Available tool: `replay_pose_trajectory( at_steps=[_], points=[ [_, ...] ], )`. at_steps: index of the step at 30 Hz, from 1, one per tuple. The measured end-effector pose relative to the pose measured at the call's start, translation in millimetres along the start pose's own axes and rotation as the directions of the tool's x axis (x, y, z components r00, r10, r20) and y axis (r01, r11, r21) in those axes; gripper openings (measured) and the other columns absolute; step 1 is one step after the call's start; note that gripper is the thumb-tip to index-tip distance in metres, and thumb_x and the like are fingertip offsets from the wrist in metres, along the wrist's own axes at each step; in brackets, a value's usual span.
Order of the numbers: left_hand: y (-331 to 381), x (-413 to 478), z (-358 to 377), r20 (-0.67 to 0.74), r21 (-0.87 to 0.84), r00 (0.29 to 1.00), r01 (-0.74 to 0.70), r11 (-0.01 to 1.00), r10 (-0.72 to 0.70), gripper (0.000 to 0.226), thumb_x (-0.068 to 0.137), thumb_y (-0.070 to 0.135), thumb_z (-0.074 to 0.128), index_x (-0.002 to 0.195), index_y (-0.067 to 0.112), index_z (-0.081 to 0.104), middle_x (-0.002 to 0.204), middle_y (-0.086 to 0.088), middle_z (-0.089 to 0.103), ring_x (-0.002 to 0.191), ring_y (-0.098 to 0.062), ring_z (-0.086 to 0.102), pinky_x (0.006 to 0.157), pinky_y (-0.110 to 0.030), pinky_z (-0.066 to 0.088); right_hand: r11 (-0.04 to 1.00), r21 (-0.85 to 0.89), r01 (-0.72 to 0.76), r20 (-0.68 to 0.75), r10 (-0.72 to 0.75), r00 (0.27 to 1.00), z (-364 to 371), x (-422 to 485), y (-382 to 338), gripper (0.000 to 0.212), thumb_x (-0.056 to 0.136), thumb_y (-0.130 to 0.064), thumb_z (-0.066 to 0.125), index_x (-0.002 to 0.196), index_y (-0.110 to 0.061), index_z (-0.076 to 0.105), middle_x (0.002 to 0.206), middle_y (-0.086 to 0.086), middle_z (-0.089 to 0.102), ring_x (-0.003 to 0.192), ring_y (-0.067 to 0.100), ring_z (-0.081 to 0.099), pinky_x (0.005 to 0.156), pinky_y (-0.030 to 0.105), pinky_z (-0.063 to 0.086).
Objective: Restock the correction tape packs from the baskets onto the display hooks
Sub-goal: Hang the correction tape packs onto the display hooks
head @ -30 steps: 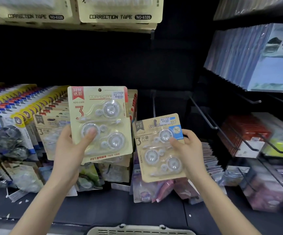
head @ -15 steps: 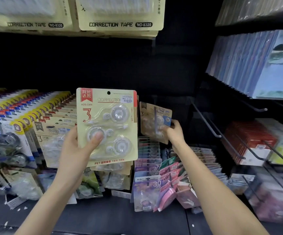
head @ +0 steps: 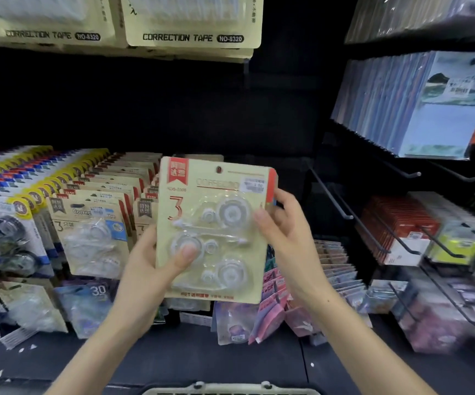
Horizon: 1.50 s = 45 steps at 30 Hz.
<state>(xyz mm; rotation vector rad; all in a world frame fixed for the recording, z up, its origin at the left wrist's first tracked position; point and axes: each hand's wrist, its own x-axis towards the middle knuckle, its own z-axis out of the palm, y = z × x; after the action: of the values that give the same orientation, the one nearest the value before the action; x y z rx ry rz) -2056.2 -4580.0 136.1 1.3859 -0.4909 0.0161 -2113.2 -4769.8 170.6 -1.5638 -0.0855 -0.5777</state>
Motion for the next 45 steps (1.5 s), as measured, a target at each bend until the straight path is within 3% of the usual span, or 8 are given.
replay_pose_trajectory(
  at_steps=[5,8,11,15,19,23,38,45],
  points=[
    [-19.3,-21.0,19.4,0.084,0.073,0.994,0.058,0.996,-0.064,0.074,0.059,0.075,0.075,0.121,0.038,0.059,0.119,0.012,0.069,0.111,-0.008,0.065,0.092,-0.035,0.051,0.988,0.134,-0.075,-0.041,0.081,0.996,-0.9,-12.4,19.3,0.042,0.093,-0.027,0.063,0.132,-0.014,0.053,0.126,0.008,0.066,0.119,0.028,0.062,0.103,0.058,0.045],
    [-24.6,-20.9,16.2,0.079,0.357,0.995,0.034,0.933,-0.067,0.047,0.075,0.067,0.067,0.113,0.042,0.054,0.107,0.028,0.067,0.098,0.005,0.064,0.083,-0.028,0.052,0.975,0.173,-0.137,-0.074,0.152,0.986,-13.3,-18.0,29.2,0.042,0.09,-0.026,0.067,0.128,-0.012,0.056,0.122,0.011,0.068,0.116,0.032,0.063,0.102,0.061,0.044],
    [-24.8,-3.4,-0.8,-0.021,0.607,0.983,-0.133,0.784,0.184,0.021,0.091,0.052,0.059,0.105,0.038,0.054,0.1,0.021,0.067,0.093,0.0,0.063,0.081,-0.027,0.049,0.982,0.083,-0.167,-0.151,0.178,0.972,-30.9,-20.0,38.9,0.029,0.092,-0.014,0.065,0.121,-0.012,0.061,0.115,0.007,0.072,0.11,0.027,0.067,0.101,0.059,0.046],
    [-29.3,35.6,-23.4,0.032,0.832,0.889,-0.277,0.481,0.457,0.052,0.093,0.05,0.046,0.126,0.011,0.058,0.126,-0.008,0.058,0.118,-0.026,0.052,0.099,-0.037,0.036,0.986,-0.023,-0.166,-0.178,0.16,0.971,-40.6,-17.6,49.3,0.027,0.091,-0.017,0.066,0.118,-0.017,0.063,0.114,0.003,0.072,0.108,0.023,0.068,0.099,0.056,0.049],
    [-43.8,66.8,-30.0,0.187,0.924,0.886,-0.306,0.231,0.425,0.061,0.093,0.055,0.044,0.141,0.018,0.048,0.146,-0.019,0.045,0.136,-0.037,0.04,0.113,-0.054,0.026,0.99,-0.048,-0.135,-0.183,0.124,0.975,-37.8,-11.1,52.6,0.032,0.089,-0.025,0.069,0.119,-0.02,0.062,0.115,0.0,0.071,0.109,0.02,0.067,0.098,0.053,0.051],
    [-56.7,77.6,-33.6,0.257,0.952,0.91,-0.296,0.076,0.326,0.068,0.092,0.064,0.036,0.144,0.023,0.047,0.147,-0.02,0.045,0.138,-0.039,0.038,0.117,-0.053,0.017,0.988,-0.096,-0.124,-0.197,0.103,0.975,-33.8,-5.5,58.2,0.023,0.093,-0.019,0.066,0.114,-0.025,0.062,0.111,-0.005,0.071,0.105,0.013,0.067,0.095,0.048,0.053],
    [-72.5,84.3,-34.7,0.288,0.947,0.84,-0.321,-0.005,0.459,0.066,0.096,0.067,0.027,0.14,0.022,0.047,0.126,-0.023,0.056,0.124,-0.039,0.046,0.112,-0.055,0.023,0.957,0.129,-0.26,-0.359,0.289,0.887,-36.1,119.5,126.5,0.015,0.091,-0.011,0.069,0.105,-0.016,0.064,0.108,0.001,0.071,0.1,0.015,0.067,0.086,0.03,0.052],
    [-78.1,86.8,-35.4,0.286,0.948,0.827,-0.318,-0.017,0.484,0.064,0.097,0.067,0.026,0.141,0.024,0.042,0.126,-0.023,0.054,0.124,-0.038,0.042,0.112,-0.056,0.023,0.926,0.131,-0.355,-0.363,0.378,0.852,-41.5,164.5,148.6,0.039,0.093,-0.015,0.066,0.13,-0.012,0.053,0.121,0.003,0.064,0.096,0.013,0.062,0.067,0.018,0.047]
  ],
)
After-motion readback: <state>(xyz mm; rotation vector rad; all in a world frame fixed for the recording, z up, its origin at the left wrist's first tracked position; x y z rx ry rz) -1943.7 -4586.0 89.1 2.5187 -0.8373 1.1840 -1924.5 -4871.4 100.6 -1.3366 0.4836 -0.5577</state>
